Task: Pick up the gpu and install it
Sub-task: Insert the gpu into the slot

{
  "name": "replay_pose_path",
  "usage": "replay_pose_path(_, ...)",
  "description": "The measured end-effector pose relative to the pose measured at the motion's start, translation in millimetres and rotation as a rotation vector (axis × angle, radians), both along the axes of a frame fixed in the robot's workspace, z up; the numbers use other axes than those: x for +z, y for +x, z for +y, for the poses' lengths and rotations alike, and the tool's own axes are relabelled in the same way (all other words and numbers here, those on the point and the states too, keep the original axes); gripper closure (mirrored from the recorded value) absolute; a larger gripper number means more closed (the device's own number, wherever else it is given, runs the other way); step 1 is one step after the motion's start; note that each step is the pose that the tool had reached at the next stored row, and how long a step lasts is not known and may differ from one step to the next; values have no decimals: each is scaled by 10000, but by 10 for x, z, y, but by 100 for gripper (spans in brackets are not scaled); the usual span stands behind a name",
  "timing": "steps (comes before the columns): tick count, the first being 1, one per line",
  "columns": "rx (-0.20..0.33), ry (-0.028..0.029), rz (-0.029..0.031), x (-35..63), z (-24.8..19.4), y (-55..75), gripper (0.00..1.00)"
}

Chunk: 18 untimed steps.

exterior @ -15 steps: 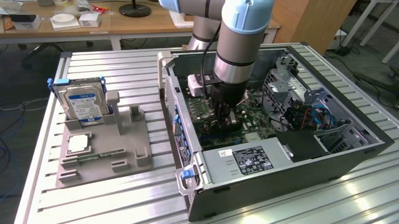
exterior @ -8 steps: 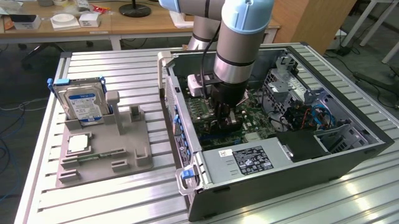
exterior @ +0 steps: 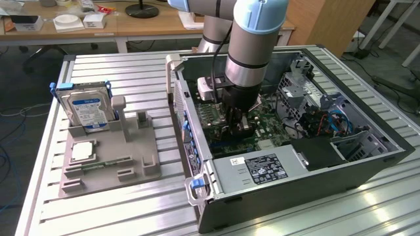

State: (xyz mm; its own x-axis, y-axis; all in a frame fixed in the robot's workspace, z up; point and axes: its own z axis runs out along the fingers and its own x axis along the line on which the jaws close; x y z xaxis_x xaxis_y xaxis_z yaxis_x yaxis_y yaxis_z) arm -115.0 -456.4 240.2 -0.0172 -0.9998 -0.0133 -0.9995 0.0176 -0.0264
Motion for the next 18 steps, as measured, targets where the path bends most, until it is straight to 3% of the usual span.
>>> replay_pose_path(18,20,-4,1,-11,6,1,74)
